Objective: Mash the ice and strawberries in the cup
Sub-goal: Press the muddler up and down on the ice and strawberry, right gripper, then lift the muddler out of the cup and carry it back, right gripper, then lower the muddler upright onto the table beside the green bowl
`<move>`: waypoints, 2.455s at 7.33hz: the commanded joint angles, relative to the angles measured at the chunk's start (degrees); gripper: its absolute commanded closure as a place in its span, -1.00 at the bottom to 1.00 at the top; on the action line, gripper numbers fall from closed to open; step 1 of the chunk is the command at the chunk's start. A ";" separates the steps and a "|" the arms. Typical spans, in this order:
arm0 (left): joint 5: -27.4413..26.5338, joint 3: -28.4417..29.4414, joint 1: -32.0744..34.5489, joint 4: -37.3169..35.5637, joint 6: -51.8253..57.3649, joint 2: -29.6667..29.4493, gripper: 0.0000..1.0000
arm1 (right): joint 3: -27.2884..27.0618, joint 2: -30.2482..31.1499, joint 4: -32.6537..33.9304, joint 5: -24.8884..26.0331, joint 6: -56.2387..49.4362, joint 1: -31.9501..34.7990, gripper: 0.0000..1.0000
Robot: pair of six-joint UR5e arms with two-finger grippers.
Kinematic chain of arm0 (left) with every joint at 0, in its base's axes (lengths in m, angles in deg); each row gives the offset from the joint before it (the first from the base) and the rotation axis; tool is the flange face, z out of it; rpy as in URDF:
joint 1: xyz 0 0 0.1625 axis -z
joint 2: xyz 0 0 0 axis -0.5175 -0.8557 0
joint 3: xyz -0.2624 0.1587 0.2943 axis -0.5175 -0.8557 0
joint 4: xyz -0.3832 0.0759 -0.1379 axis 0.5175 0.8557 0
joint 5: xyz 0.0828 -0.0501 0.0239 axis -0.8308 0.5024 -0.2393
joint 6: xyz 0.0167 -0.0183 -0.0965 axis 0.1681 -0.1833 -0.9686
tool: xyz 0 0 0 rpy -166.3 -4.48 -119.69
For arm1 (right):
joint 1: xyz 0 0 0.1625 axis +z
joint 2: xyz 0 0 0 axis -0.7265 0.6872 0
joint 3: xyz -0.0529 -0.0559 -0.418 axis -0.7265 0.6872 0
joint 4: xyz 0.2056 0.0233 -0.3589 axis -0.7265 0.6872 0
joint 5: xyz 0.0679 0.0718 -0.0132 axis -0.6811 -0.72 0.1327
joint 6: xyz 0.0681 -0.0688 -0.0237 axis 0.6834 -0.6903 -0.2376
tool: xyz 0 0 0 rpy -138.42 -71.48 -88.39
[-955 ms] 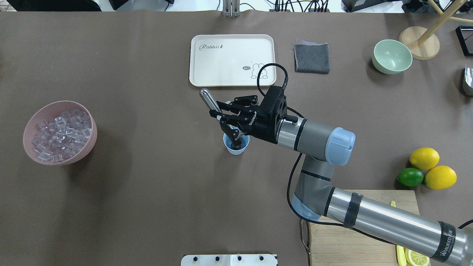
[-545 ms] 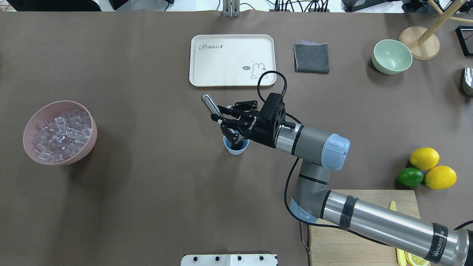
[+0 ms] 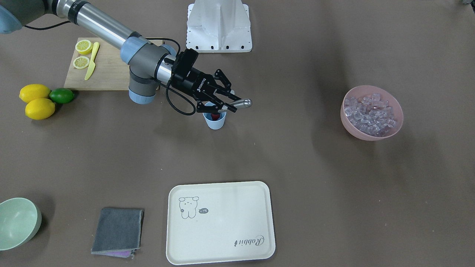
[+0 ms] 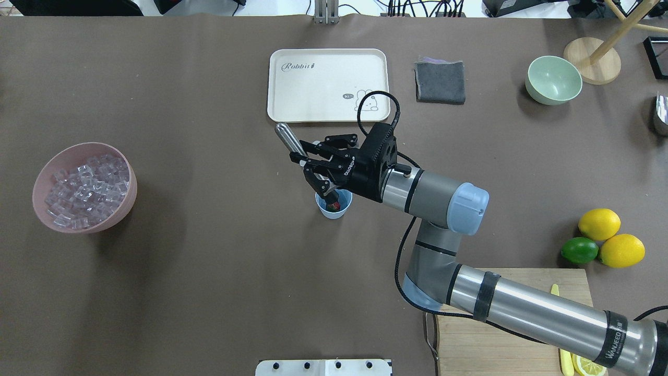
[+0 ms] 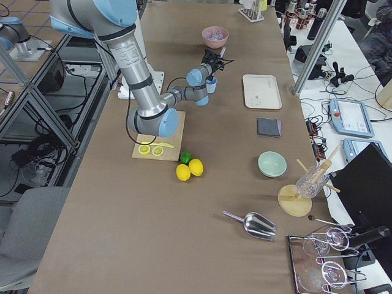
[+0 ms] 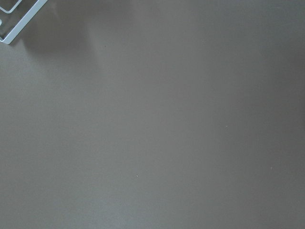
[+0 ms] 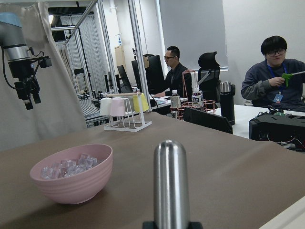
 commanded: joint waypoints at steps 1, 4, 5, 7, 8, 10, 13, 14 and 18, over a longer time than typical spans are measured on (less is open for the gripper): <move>0.00 0.01 0.00 -0.09 0.00 0.00 -0.97 | -9.34 0.62 11.79 -0.55 0.95 1.05 1.00; 0.09 1.06 -0.35 0.09 0.00 0.00 -0.97 | -31.91 2.12 46.47 -0.64 8.22 2.19 1.00; 0.09 1.33 -0.44 0.09 0.00 -0.09 -0.97 | -33.53 2.12 51.79 -0.64 13.03 2.54 1.00; 0.17 2.20 -0.53 0.26 0.17 -0.09 -0.97 | -38.00 3.34 66.16 -0.73 24.19 4.73 1.00; 0.17 2.64 -0.53 0.26 0.26 -0.09 -0.97 | -42.21 3.69 76.61 -2.30 27.46 5.44 1.00; 0.09 3.69 -0.53 0.26 0.26 -0.61 -0.97 | -42.61 7.45 84.85 -17.33 33.02 14.44 1.00; 0.17 4.32 -0.61 0.26 0.44 -0.79 -0.97 | -36.84 16.78 86.92 -39.87 31.99 29.58 1.00; 0.17 4.32 -0.61 0.26 0.44 -0.79 -0.97 | -33.06 17.23 86.56 -40.28 31.28 32.05 1.00; 0.35 4.32 -0.61 0.26 0.53 -0.79 -0.97 | -24.79 22.65 77.31 -29.75 21.71 31.20 1.00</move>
